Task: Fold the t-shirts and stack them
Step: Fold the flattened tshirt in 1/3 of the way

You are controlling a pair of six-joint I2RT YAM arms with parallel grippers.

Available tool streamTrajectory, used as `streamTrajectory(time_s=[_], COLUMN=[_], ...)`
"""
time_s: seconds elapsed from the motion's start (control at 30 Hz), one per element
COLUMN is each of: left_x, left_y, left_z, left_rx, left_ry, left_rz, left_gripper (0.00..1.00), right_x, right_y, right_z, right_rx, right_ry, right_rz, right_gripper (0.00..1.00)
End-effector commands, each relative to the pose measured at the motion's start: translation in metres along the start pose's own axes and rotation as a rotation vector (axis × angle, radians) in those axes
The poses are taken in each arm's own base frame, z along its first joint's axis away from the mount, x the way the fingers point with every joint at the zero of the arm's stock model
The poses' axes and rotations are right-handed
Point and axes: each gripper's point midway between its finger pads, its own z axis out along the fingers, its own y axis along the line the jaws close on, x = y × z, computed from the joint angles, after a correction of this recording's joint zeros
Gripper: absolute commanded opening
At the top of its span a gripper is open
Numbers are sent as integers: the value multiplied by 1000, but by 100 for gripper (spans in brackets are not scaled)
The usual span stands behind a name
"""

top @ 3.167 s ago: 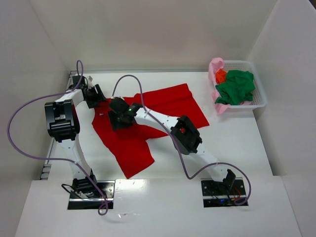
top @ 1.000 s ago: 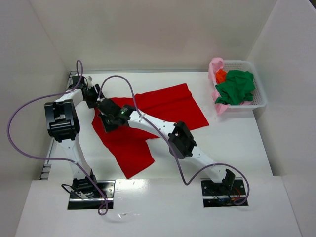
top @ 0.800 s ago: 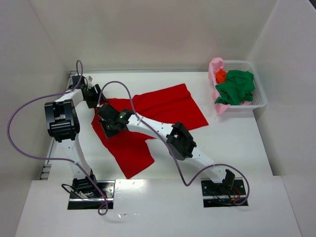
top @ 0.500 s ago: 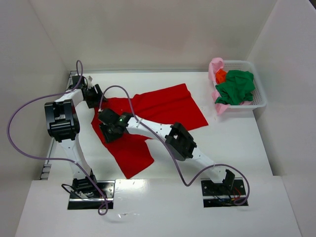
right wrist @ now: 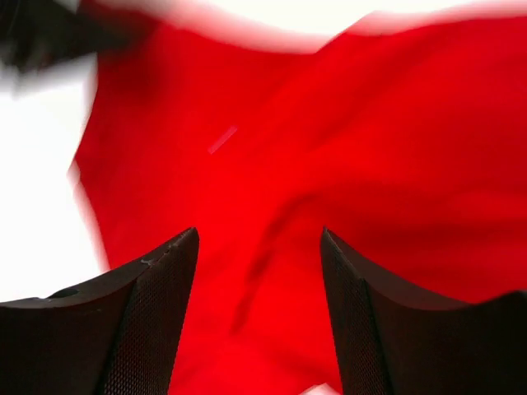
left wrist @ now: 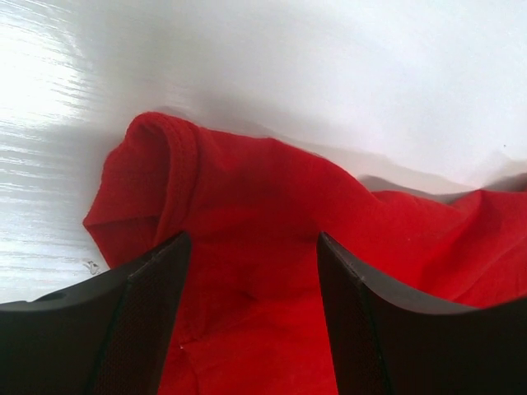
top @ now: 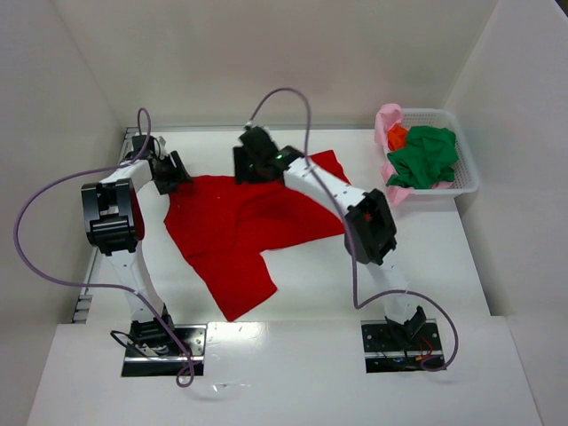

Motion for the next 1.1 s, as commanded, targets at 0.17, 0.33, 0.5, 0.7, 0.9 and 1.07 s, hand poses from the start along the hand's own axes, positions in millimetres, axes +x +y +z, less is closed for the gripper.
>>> streamTrajectory(time_s=[0.17, 0.33, 0.5, 0.7, 0.9, 1.07], left_x=[25, 20, 28, 29, 22, 21], left_y=[37, 31, 39, 49, 62, 59], left_z=[0, -9, -10, -23, -26, -20], left_rx=[-158, -152, -192, -268, -257, -240], left_ry=[54, 32, 36, 5, -17, -7], left_rz=[-38, -62, -92, -127, -213, -224], left_gripper=[72, 69, 62, 58, 58, 58], right_x=[-64, -68, -79, -83, -75, -67], right_y=[-119, -162, -206, -241, -265, -276], right_z=[13, 34, 48, 54, 59, 65], right_rx=[217, 291, 346, 382, 396, 402], right_ry=[-136, -128, -127, -119, -90, -64], right_rz=[21, 37, 74, 103, 130, 107], right_gripper=[59, 37, 24, 24, 24, 23])
